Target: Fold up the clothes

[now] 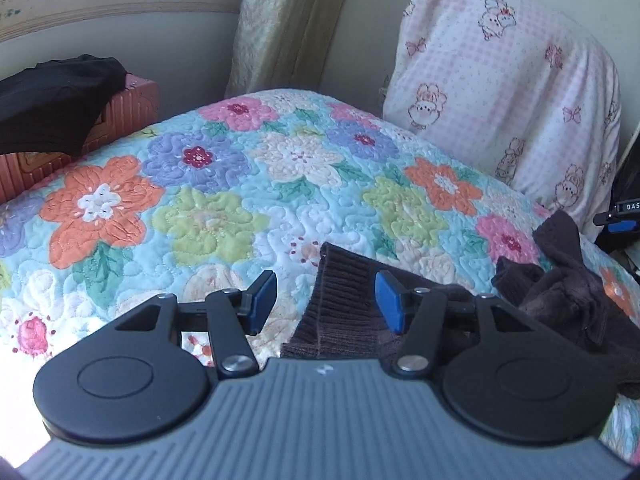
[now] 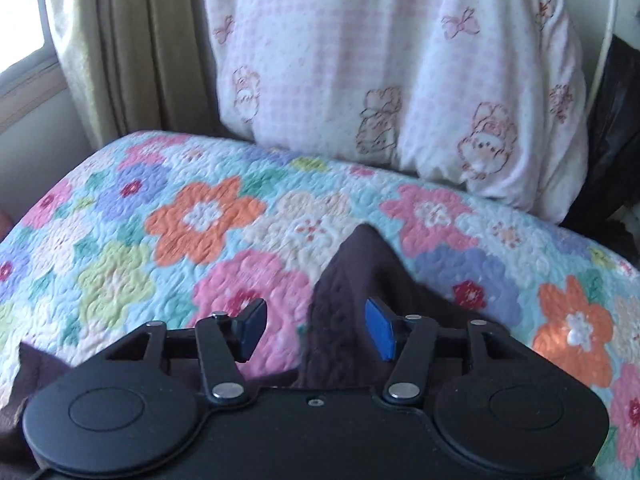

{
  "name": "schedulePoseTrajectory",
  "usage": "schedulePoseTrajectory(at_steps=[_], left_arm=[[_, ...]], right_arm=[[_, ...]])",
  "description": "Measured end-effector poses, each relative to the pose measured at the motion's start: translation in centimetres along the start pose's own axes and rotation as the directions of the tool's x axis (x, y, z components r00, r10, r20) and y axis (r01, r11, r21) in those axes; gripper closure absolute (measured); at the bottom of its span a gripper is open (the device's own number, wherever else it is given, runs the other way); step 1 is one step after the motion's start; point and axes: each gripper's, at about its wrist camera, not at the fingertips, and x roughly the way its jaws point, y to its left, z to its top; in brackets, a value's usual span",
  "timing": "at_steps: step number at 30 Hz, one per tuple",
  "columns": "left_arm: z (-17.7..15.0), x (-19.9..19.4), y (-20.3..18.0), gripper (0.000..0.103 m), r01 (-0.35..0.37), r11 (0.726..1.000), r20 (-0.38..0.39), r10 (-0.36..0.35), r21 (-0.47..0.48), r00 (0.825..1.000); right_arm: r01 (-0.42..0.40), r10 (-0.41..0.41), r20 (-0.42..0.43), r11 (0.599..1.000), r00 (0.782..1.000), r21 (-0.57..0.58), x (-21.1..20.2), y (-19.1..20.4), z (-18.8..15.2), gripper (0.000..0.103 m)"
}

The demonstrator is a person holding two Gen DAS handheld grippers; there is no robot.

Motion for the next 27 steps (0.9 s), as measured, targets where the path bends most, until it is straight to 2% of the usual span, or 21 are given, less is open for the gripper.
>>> schedulePoseTrajectory(at_steps=[2,3,4,5,6,7,9,12,14,15,16,17,18,20,22,24,27], left_arm=[[0.7,3.2,-1.3,0.046,0.051,0.997,-0.108,-0.045,0.054,0.993],[0.9,4.8,-2.2,0.042,0.051,0.994,-0.178,-0.033,0.100,0.984],[1.0,6.5,-3.2,0.042,0.038,0.987,-0.252,0.003,0.158,0.968],[0.9,7.7,-4.0,0.042,0.002,0.978,-0.273,0.056,0.208,0.960],[0.8,8.6,-4.8,0.042,-0.049,0.966,-0.262,0.117,0.253,0.958],[0.7,9.3,-5.2,0.042,-0.070,0.960,-0.264,0.144,0.271,0.954],[0.9,10.1,-4.9,0.042,-0.041,0.975,-0.289,0.106,0.220,0.952],[0.9,10.7,-4.6,0.039,0.020,0.990,-0.314,0.026,0.142,0.949],[0.3,11.0,-5.1,0.039,0.072,0.988,-0.332,-0.022,0.139,0.943],[-0.2,11.3,-5.5,0.039,0.071,0.984,-0.338,-0.012,0.162,0.941],[-0.9,11.6,-5.9,0.039,0.054,0.978,-0.342,0.018,0.200,0.940],[-1.5,11.9,-6.4,0.040,0.037,0.971,-0.344,0.048,0.237,0.938],[-1.9,12.1,-6.7,0.041,0.022,0.965,-0.338,0.070,0.262,0.938],[-1.6,11.7,-6.9,0.041,0.019,0.960,-0.318,0.074,0.279,0.945],[-1.0,11.0,-6.2,0.039,0.011,0.967,-0.288,0.065,0.254,0.955],[-0.2,10.2,-5.3,0.039,0.002,0.975,-0.254,0.056,0.222,0.966],[0.5,9.3,-2.5,0.039,-0.067,0.983,-0.198,0.100,0.169,0.975]], right_arm=[[-0.029,0.029,-0.064,0.999,0.998,-0.012,0.2,1.1,-2.3,0.038],[-0.035,0.033,-0.088,0.999,0.996,-0.018,0.3,1.4,-3.5,0.038],[-0.030,0.028,-0.093,0.999,0.995,-0.024,0.2,1.4,-4.3,0.038],[-0.026,0.023,-0.097,0.999,0.995,-0.030,0.2,1.4,-5.1,0.037],[-0.022,0.019,-0.102,0.999,0.995,-0.035,0.1,1.4,-5.9,0.037],[-0.016,0.012,-0.104,0.999,0.995,-0.040,0.0,1.3,-6.6,0.037],[0.008,-0.012,-0.091,0.999,0.996,-0.039,-0.4,0.3,-7.1,0.037],[0.007,-0.005,-0.111,1.000,0.994,0.013,-0.3,-1.6,-7.3,0.032],[-0.061,0.072,-0.196,0.996,0.978,0.057,1.0,-2.6,-7.7,0.032],[-0.093,0.108,-0.242,0.993,0.964,0.071,1.9,-2.8,-7.9,0.037],[-0.089,0.105,-0.266,0.993,0.958,0.073,2.9,-2.7,-8.0,0.064],[-0.070,0.082,-0.267,0.996,0.960,0.057,3.5,-2.3,-7.9,0.078],[-0.056,0.062,-0.245,0.998,0.968,0.030,3.8,-1.8,-7.3,0.088],[-0.035,0.032,-0.136,0.999,0.990,-0.016,3.2,-0.8,-5.6,0.091],[-0.042,0.042,-0.006,0.999,0.999,-0.024,1.8,-0.1,-3.2,0.091],[-0.078,0.081,0.110,0.996,0.991,-0.039,0.5,0.8,-1.1,0.091],[-0.134,0.148,0.168,0.987,0.975,-0.090,-0.5,2.6,1.4,0.090]])
